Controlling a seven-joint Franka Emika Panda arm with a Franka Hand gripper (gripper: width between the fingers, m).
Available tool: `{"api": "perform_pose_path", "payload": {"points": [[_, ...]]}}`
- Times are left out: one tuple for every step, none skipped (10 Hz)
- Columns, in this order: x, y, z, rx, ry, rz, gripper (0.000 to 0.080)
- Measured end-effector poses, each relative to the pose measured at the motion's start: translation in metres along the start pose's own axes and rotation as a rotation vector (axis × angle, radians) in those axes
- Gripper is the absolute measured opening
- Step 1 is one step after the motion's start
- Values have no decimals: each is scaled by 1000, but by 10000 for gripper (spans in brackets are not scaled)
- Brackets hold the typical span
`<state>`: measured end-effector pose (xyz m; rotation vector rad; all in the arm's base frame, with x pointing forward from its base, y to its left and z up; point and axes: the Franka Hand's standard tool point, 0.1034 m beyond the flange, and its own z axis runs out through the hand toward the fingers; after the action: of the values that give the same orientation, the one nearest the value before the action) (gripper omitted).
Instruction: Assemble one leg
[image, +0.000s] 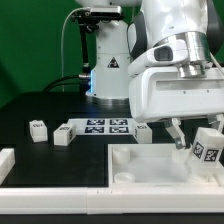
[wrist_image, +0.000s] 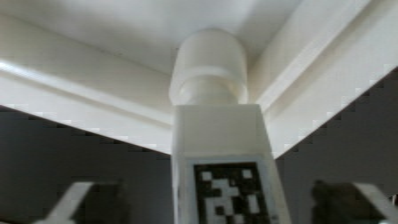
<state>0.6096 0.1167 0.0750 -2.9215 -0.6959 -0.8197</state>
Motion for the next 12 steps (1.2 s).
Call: {"api": "perform_pose_path", "payload": {"points": [[0, 0, 0, 0, 0, 0, 608], [0, 0, 0, 0, 0, 0, 608], [0, 0, 0, 0, 0, 0, 643], [0, 0, 0, 0, 0, 0, 648], [0, 0, 0, 0, 0, 0, 648], [0, 0, 0, 0, 1, 0, 649], [4, 2, -4, -2, -1, -2, 649], [8, 6, -7, -5, -3, -4, 649], [10, 6, -7, 0, -22, -5, 649], [12, 7, -7, -1, -22, -4, 649], [8, 2, -4, 27, -118, -4, 649], [11, -1, -5, 53, -223, -9, 649]]}}
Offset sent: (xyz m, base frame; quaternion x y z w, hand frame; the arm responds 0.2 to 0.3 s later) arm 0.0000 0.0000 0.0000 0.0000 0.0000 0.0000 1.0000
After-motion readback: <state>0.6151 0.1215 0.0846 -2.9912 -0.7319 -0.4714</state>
